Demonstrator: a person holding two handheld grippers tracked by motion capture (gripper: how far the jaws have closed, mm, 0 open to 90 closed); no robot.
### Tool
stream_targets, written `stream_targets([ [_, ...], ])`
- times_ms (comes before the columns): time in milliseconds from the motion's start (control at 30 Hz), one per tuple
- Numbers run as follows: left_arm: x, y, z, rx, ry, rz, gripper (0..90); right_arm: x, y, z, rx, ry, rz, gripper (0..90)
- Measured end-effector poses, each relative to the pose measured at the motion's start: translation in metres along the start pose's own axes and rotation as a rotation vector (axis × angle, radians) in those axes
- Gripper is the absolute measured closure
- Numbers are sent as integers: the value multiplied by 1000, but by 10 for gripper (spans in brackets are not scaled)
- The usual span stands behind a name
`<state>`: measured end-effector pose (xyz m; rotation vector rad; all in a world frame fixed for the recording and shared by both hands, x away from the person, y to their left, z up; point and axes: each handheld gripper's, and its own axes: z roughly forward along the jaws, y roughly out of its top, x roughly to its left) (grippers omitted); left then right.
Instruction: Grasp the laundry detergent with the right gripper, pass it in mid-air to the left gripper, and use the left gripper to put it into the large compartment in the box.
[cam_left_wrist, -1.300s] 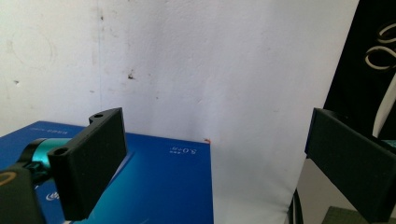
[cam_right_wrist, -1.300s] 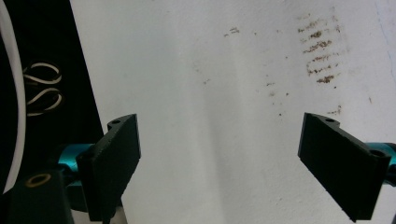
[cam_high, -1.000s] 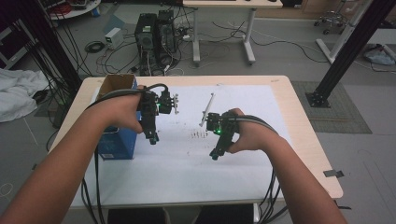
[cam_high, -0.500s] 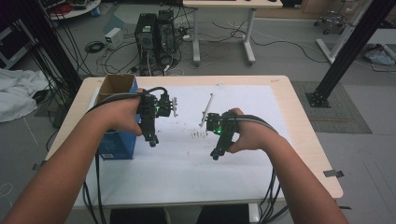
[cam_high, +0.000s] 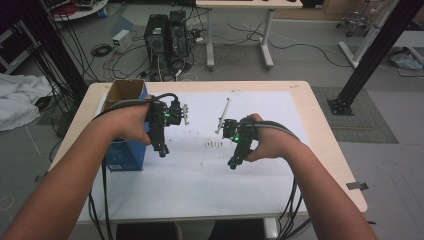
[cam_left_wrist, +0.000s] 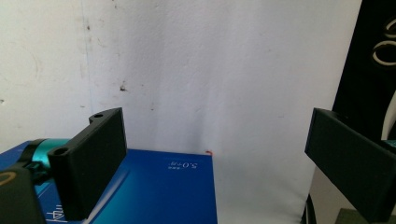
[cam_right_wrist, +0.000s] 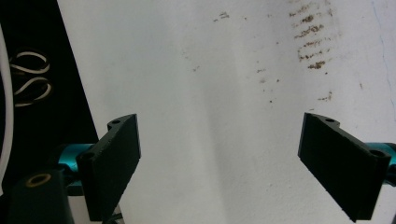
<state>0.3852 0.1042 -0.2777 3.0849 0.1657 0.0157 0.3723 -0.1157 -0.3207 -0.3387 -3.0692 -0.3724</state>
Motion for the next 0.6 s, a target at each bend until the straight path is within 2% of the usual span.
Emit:
stream_targets([
  [33,0,0,0,0,-1,0,56,-1,0,0,-6,0,-13,124],
  [600,-2,1,0,1,-2,4,56,2,2,0,2,-2,-3,124],
])
